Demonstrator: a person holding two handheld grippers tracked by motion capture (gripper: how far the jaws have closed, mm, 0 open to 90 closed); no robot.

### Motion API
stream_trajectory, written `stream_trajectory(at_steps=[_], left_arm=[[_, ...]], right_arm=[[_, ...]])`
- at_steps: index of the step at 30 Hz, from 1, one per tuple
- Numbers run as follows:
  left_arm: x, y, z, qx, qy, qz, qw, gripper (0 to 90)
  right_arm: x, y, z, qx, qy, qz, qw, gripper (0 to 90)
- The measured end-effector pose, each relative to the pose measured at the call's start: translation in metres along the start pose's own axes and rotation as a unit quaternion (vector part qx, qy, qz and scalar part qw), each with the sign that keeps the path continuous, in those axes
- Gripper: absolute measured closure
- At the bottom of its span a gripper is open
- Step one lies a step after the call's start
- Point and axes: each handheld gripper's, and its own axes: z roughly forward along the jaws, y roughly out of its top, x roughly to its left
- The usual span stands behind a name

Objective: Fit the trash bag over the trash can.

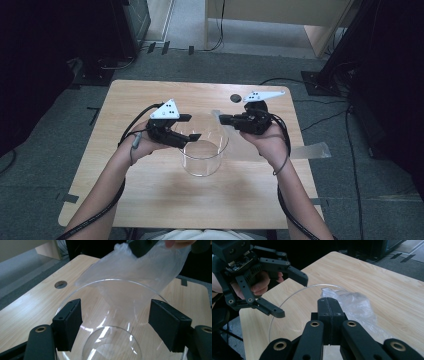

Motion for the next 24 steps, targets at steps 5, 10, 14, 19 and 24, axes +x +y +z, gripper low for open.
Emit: stream_trajectory(at_steps=[5,10,14,19,24], left_arm=[[-0.002,0.002,0.001,-0.015,-0.003,-0.005,0.9999,26.4],[-0.008,0.005,0.002,-0.028,0.000,0.008,0.9996,26.7],[-0.015,0.008,0.005,-0.039,-0.007,0.019,0.9990,26.7],[-0.017,0.009,0.008,-0.040,-0.018,0.009,0.9990,26.7],[-0.021,0.009,0.012,-0.042,-0.031,0.002,0.9986,24.5]], right_arm=[[0.009,0.003,0.006,0.003,0.010,-0.011,0.9999,90.0],[0.017,0.005,0.012,0.009,0.018,-0.020,0.9996,90.0],[0.023,0.005,0.018,0.015,0.026,-0.027,0.9992,90.0],[0.030,0.006,0.024,0.021,0.037,-0.035,0.9985,90.0],[0.035,0.005,0.031,0.025,0.042,-0.038,0.9981,90.0]])
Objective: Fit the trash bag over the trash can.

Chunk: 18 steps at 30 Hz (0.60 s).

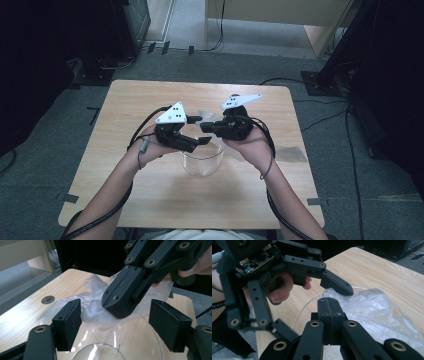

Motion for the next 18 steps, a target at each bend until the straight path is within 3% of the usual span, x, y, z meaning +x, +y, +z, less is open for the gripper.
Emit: stream_trajectory(at_steps=[4,11,15,18], left_arm=[[-0.003,-0.001,0.007,0.001,-0.017,-0.004,0.9998,19.2],[-0.005,-0.004,0.016,0.008,-0.045,-0.038,0.9982,19.2],[-0.001,-0.003,0.019,0.019,-0.068,-0.081,0.9942,25.3],[0.001,-0.004,0.020,0.013,-0.073,-0.099,0.9923,26.0]], right_arm=[[-0.001,0.000,0.004,0.000,0.009,0.013,0.9999,90.0],[0.002,0.003,0.007,-0.012,0.018,0.021,0.9995,90.0],[0.002,0.004,0.008,-0.014,0.020,0.025,0.9994,90.0],[0.002,0.004,0.009,-0.018,0.020,0.029,0.9992,90.0]])
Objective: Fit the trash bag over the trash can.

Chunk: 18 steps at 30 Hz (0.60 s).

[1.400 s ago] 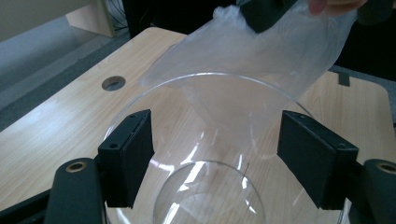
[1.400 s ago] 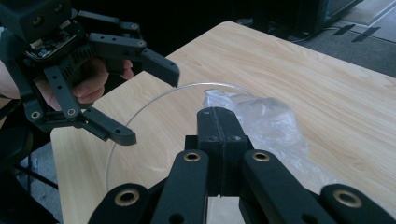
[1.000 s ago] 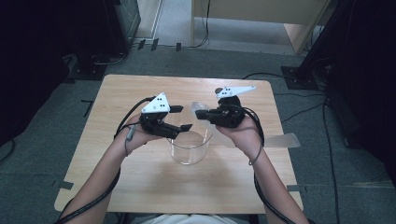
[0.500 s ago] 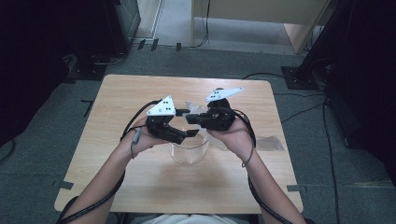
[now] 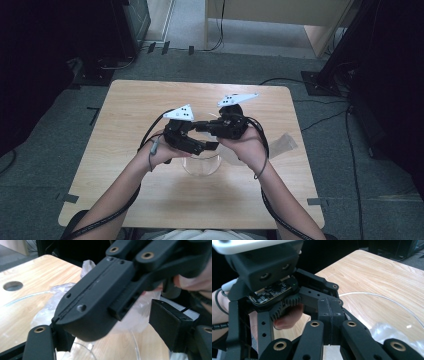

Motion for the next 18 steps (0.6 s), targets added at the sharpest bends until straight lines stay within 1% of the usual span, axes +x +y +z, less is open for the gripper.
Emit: stream_trajectory(at_steps=[1,4,5,6,10,11,12,13,15,16,17,18], left_arm=[[-0.0001,-0.0001,0.0005,-0.003,0.003,0.003,1.0000,26.2],[-0.0021,-0.0001,0.0026,-0.004,0.006,0.013,0.9999,26.7],[-0.0029,0.0000,0.0028,-0.004,0.006,0.019,0.9998,29.8],[-0.0032,0.0000,0.0030,-0.005,0.010,0.022,0.9997,32.3],[-0.0022,-0.0007,0.0021,-0.008,0.008,0.022,0.9997,38.6],[-0.0021,-0.0010,0.0023,-0.005,0.009,0.023,0.9997,40.8],[-0.0021,-0.0015,0.0025,-0.001,0.015,0.026,0.9996,45.4],[-0.0015,-0.0019,0.0024,0.001,0.017,0.027,0.9995,49.4],[-0.0005,-0.0020,0.0024,-0.001,0.013,0.021,0.9997,54.3],[-0.0011,-0.0019,0.0026,-0.001,0.015,0.024,0.9996,56.7],[-0.0018,-0.0019,0.0030,-0.002,0.015,0.027,0.9995,61.2],[-0.0023,-0.0020,0.0036,-0.002,0.016,0.031,0.9994,63.8]], right_arm=[[0.0007,0.0002,0.0004,0.000,0.000,0.000,1.0000,90.0],[0.0021,0.0007,0.0018,-0.004,0.000,0.000,1.0000,90.0],[0.0025,0.0007,0.0023,-0.004,-0.001,-0.001,1.0000,90.0],[0.0031,0.0005,0.0026,-0.004,0.000,0.000,1.0000,90.0],[0.0019,0.0010,0.0014,-0.015,0.004,0.004,0.9999,90.0],[0.0010,0.0010,0.0008,-0.017,0.006,0.008,0.9998,90.0],[0.0000,0.0011,0.0001,-0.021,0.007,0.010,0.9997,90.0],[-0.0010,0.0013,-0.0007,-0.022,0.009,0.012,0.9997,90.0],[-0.0014,0.0017,-0.0022,-0.022,0.012,0.016,0.9996,90.0],[-0.0014,0.0018,-0.0026,-0.024,0.016,0.017,0.9995,90.0],[-0.0012,0.0021,-0.0027,-0.026,0.019,0.019,0.9993,90.0],[-0.0008,0.0024,-0.0028,-0.029,0.022,0.020,0.9991,88.0]])
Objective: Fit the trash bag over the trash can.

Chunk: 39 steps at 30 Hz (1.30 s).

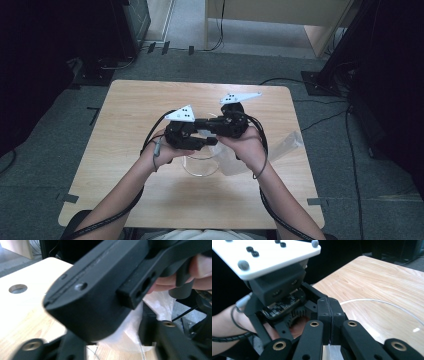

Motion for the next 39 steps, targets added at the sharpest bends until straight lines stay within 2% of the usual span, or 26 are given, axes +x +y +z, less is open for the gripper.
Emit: stream_trajectory(at_steps=[2,5,8,11,13,17,22,27,30,32,35,39], left_arm=[[-0.001,0.000,0.000,0.003,0.006,0.004,1.0000,70.4],[0.001,0.001,-0.003,0.003,0.012,-0.008,0.9999,78.1],[0.007,0.001,-0.009,0.000,0.018,-0.031,0.9993,81.9],[0.014,0.001,-0.016,-0.009,0.023,-0.057,0.9981,82.0],[0.020,0.000,-0.022,-0.018,0.031,-0.077,0.9964,81.8],[0.026,0.000,-0.030,-0.033,0.047,-0.092,0.9941,82.3],[0.032,0.001,-0.041,-0.049,0.061,-0.102,0.9916,82.5],[0.037,0.002,-0.052,-0.065,0.073,-0.116,0.9884,82.7],[0.039,0.002,-0.057,-0.072,0.076,-0.119,0.9873,83.1],[0.039,0.003,-0.060,-0.076,0.076,-0.123,0.9865,83.3],[0.039,0.004,-0.062,-0.080,0.069,-0.130,0.9859,83.8],[0.037,0.005,-0.061,-0.082,0.055,-0.135,0.9859,84.0]], right_arm=[[0.001,0.001,0.000,-0.005,0.005,0.003,1.0000,76.7],[0.000,0.001,-0.002,-0.004,0.000,0.002,1.0000,70.4],[-0.002,0.002,-0.009,-0.013,-0.006,0.000,0.9999,61.3],[-0.005,0.002,-0.016,-0.017,-0.023,-0.016,0.9995,56.5],[-0.007,0.001,-0.020,-0.025,-0.028,-0.026,0.9990,55.4],[-0.010,0.001,-0.027,-0.033,-0.031,-0.021,0.9987,54.1],[-0.011,-0.001,-0.033,-0.040,-0.040,-0.029,0.9980,51.2],[-0.012,-0.006,-0.036,-0.041,-0.052,-0.053,0.9964,45.1],[-0.013,-0.010,-0.034,-0.038,-0.058,-0.067,0.9953,39.9],[-0.015,-0.013,-0.030,-0.034,-0.054,-0.071,0.9955,34.6],[-0.016,-0.018,-0.021,-0.018,-0.052,-0.081,0.9952,30.1],[-0.016,-0.024,-0.009,-0.003,-0.066,-0.103,0.9925,26.1]])
